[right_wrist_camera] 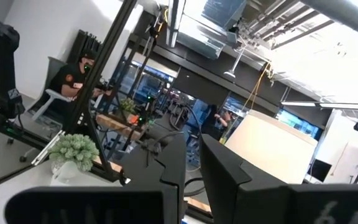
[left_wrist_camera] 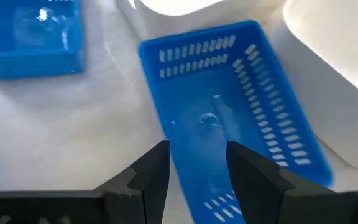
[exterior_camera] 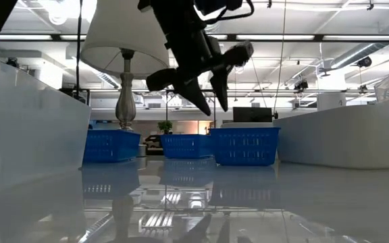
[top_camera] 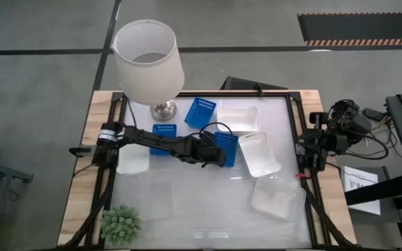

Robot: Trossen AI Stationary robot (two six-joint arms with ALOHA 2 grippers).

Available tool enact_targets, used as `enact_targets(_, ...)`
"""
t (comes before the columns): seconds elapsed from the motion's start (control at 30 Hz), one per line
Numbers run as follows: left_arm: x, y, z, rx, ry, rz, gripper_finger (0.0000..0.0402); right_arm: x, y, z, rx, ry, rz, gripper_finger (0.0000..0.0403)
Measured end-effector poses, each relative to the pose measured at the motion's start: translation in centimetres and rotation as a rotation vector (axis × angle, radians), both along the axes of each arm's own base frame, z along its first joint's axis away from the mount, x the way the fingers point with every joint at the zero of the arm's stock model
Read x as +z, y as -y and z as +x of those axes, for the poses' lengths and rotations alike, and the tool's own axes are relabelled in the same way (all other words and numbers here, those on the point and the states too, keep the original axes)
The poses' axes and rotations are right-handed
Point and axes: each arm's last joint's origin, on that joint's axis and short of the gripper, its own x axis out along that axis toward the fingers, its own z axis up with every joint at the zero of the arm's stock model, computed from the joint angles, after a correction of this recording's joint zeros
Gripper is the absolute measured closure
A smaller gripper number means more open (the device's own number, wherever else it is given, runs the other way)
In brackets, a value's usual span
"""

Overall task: Stack baskets by color
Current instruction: Stack the bottom right blue bin on top of the bottom left blue bin

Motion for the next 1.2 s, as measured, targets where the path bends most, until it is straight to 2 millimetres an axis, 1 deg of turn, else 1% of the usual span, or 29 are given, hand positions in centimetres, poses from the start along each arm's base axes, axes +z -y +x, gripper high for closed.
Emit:
enact_targets(0.13,-0.9,-0.6,-0.3,0.024,-0.016,0.023,0.0259,-0.1,0.0,0.0,0.003,-0.008,0.000,0.0365)
enact_targets(0.23,-1.5,-0.8,-0.2,0.026,0.019,0.021,0.0259,-0.1,0.0,0.0,0.003,-0.009,0.000,0.0365)
enact_targets(0.37,-2.3,-0.8,0.0,0.024,0.062,0.018,0.0259,-0.1,0.0,0.0,0.003,-0.009,0.000,0.0365)
enact_targets(0.57,-3.5,-1.0,-0.5,0.028,0.048,0.019,0.0259,-0.1,0.0,0.0,0.003,-0.012,-0.004,0.0365)
enact_targets(0.67,-4.4,-1.2,-0.7,0.032,0.065,0.017,0.0259,-0.1,0.0,0.0,0.002,-0.012,-0.005,0.0365)
enact_targets(0.77,-5.0,-1.2,-0.7,0.032,0.098,0.013,0.0259,-0.1,0.0,0.0,0.002,-0.012,-0.005,0.0365)
enact_targets(0.9,-5.9,-1.2,-1.2,0.033,0.093,0.012,0.0260,-0.2,-0.1,0.0,0.002,-0.015,-0.009,0.0365)
enact_targets(1.03,-5.9,-1.2,-1.1,0.033,0.099,0.011,0.0282,-0.2,-0.1,0.1,0.002,-0.016,-0.011,0.0365)
enact_targets(1.2,-5.9,-1.2,-1.2,0.031,0.094,0.013,0.0340,-0.2,-0.1,0.1,0.002,-0.017,-0.014,0.0365)
